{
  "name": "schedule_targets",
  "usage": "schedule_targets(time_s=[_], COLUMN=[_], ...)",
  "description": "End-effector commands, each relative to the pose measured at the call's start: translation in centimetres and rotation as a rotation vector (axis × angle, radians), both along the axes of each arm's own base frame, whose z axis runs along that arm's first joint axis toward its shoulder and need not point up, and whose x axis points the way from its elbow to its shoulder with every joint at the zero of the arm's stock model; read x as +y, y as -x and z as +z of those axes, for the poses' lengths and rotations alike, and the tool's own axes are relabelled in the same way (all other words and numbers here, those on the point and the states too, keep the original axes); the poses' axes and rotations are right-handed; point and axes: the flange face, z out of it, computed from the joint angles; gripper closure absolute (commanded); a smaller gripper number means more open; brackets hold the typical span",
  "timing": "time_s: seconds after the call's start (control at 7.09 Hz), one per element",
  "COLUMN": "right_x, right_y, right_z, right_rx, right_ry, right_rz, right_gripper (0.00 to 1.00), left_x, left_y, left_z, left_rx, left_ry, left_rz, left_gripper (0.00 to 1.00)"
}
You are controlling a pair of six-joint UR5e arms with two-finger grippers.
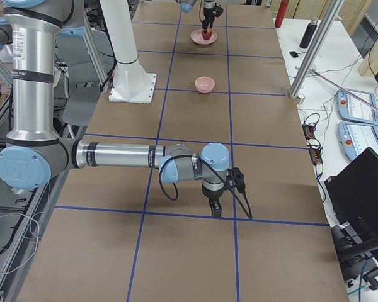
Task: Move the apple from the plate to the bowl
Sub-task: 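Move the left gripper down over the red apple on the plate, then close the left gripper on the red apple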
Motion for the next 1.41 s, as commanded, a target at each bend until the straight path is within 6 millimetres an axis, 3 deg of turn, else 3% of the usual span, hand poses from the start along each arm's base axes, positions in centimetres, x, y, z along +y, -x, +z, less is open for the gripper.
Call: schedule_targets(time_s=[0.0, 0.99, 1.27], right_x=[0.0, 0.0, 0.0], right_y=[0.0, 0.0, 0.0], right_z=[0.1, 0.2, 0.2], right_rx=[0.0, 0.0, 0.002], right_ry=[0.002, 0.002, 0.003], right_rz=[0.0, 0.0, 0.0], right_gripper=[0.0, 0.0, 0.0], left_x=[0.3, 0.2, 0.2], left_y=[-0.6, -1.7, -1.8], left_z=[1.0, 2.6, 2.5], left_rx=[-0.011, -0.023, -0.022], left_ry=[0.019, 0.052, 0.051], left_rz=[0.013, 0.019, 0.021], left_gripper=[0.0, 0.04, 0.36])
